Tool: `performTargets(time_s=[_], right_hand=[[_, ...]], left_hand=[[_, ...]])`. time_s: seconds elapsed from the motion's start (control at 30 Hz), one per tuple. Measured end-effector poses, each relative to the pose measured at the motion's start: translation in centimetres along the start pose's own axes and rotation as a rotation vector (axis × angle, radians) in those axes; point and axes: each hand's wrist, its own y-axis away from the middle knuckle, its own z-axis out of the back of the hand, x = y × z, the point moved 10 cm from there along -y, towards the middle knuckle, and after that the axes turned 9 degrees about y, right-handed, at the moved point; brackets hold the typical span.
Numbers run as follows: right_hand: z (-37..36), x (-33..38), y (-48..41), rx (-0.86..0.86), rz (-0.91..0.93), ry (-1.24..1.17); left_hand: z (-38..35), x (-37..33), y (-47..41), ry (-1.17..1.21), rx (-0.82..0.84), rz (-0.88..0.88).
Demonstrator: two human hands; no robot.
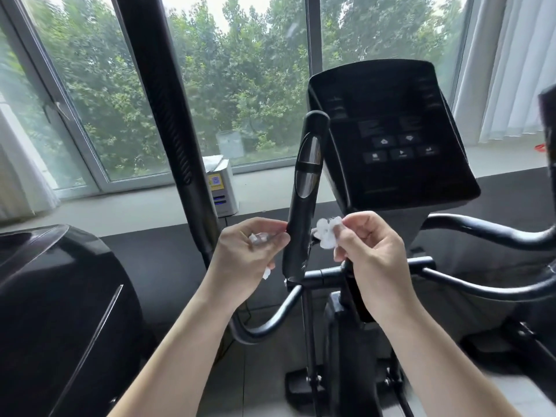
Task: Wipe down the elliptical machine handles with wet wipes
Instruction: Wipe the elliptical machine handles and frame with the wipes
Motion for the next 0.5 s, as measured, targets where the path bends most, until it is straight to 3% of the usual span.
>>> performTargets(time_s=[0.13, 0.5], right_hand=[[-2.5, -1.1, -0.6, 0.084, -0.102, -0.308], [-1.7, -0.8, 0.0, -0.118, -0.016, 0.055]], left_hand=[[0.1, -0.3, 0.1, -0.022, 0.011, -0.009], [0.0, -0.2, -0.2, -0.017, 0.024, -0.023]])
